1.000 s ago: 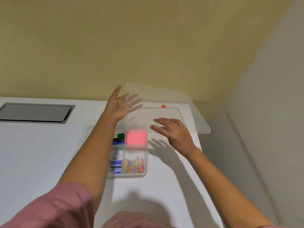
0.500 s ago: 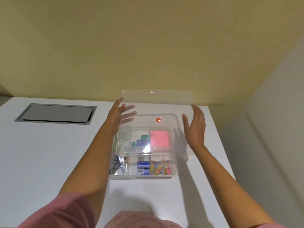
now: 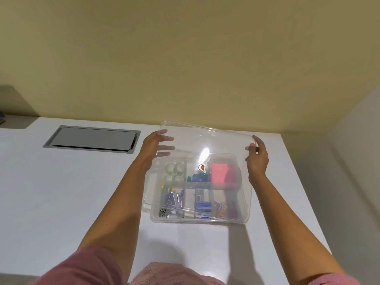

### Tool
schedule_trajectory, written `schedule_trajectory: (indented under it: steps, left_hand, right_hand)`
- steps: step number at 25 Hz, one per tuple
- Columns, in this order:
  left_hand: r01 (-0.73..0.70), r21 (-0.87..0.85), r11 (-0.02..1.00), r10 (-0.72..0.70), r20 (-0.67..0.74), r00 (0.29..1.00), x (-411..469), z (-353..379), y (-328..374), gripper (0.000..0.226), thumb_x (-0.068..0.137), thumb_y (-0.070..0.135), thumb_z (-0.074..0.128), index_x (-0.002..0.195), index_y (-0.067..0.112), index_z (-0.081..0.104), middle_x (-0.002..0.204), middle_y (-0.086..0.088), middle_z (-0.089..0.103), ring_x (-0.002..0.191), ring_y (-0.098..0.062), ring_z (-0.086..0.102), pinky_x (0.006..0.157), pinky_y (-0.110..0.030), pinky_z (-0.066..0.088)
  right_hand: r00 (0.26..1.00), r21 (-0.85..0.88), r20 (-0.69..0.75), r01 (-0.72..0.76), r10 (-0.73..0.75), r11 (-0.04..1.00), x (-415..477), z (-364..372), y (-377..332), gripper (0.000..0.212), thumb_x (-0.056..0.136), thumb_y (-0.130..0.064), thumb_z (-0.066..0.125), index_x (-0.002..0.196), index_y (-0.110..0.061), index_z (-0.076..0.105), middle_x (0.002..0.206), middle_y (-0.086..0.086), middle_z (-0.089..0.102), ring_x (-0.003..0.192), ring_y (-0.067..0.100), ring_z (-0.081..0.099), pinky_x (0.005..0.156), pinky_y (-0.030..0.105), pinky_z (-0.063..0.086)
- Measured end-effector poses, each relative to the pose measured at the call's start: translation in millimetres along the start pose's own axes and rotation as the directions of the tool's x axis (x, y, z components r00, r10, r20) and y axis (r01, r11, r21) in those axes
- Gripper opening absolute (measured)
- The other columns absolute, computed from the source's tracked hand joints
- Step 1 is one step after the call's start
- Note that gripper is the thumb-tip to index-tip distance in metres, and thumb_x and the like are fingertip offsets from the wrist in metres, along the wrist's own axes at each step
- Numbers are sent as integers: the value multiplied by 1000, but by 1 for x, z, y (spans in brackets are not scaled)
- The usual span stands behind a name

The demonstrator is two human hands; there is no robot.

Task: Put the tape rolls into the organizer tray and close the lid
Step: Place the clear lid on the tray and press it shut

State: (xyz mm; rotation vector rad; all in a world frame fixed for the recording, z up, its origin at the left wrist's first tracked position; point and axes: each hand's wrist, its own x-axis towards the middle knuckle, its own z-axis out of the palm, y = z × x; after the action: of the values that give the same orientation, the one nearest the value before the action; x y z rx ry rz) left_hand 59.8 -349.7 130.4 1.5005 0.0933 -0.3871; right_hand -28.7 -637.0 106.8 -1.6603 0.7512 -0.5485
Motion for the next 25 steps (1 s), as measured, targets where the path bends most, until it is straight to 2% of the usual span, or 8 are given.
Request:
schedule_trajectory:
  steps: [3,7,10,13,17,21,23,25]
  left_hand:
    - [-60,-1,998,59,-91,994,5,-4,6,22,98,32,48,114,20,57,92,3,70,59,-9,73,52,-20,58]
    - [-67,-19,998,62,-211,976,15,-7,3,19,99,23,44,107,17,60,81,-2,70,52,-10,71,49,-20,56]
    - [-32,-40,999,20,-272,962,22,-6,-12,24,99,17,40,108,12,61,83,-2,68,57,-13,71,56,-22,56]
    - [64,-13,998,-65,-318,946,30,-4,-30,27,98,13,44,118,7,60,95,-7,65,68,-13,65,65,-22,51]
    - [135,88,987,-84,-438,895,37,1,-55,27,97,12,47,117,2,62,98,-11,63,65,-12,60,64,-22,48]
    - [203,261,944,-58,-472,880,48,3,-72,26,96,14,49,110,2,68,112,-20,69,101,-32,64,95,-37,51]
    - [216,374,902,-27,-452,892,53,7,-78,27,97,15,49,110,2,68,117,-19,68,112,-34,60,97,-35,47]
    - [200,424,883,12,-448,894,58,10,-84,26,97,14,50,110,1,68,118,-19,67,112,-34,60,91,-29,44]
  right_hand:
    - [1000,-11,29,-9,9,1000,-2,5,2,27,101,-25,40,122,-24,57,83,-1,61,58,13,48,59,23,44]
    - [998,-84,64,-5,11,996,-1,15,4,28,101,-32,41,119,-17,56,75,-4,57,76,18,53,74,38,46]
    - [997,-118,48,-55,61,991,3,21,13,29,101,-32,40,119,-15,54,75,-5,57,80,21,53,77,40,47]
    - [990,-130,24,-138,142,982,6,25,24,29,100,-31,41,119,-14,54,85,-1,63,80,23,54,80,41,49]
    - [977,-268,67,-178,203,947,12,27,43,25,99,-26,45,113,-11,58,108,13,68,83,28,59,81,39,49]
    - [979,-459,57,-146,193,876,26,29,53,26,98,-19,47,115,-9,63,117,14,67,105,34,62,88,36,49]
    - [983,-510,45,-129,176,851,35,32,57,26,98,-15,47,114,-6,65,119,15,67,109,34,61,89,35,49]
    - [986,-526,40,-118,164,842,43,35,62,26,98,-11,47,113,-4,66,118,17,67,109,34,61,87,34,49]
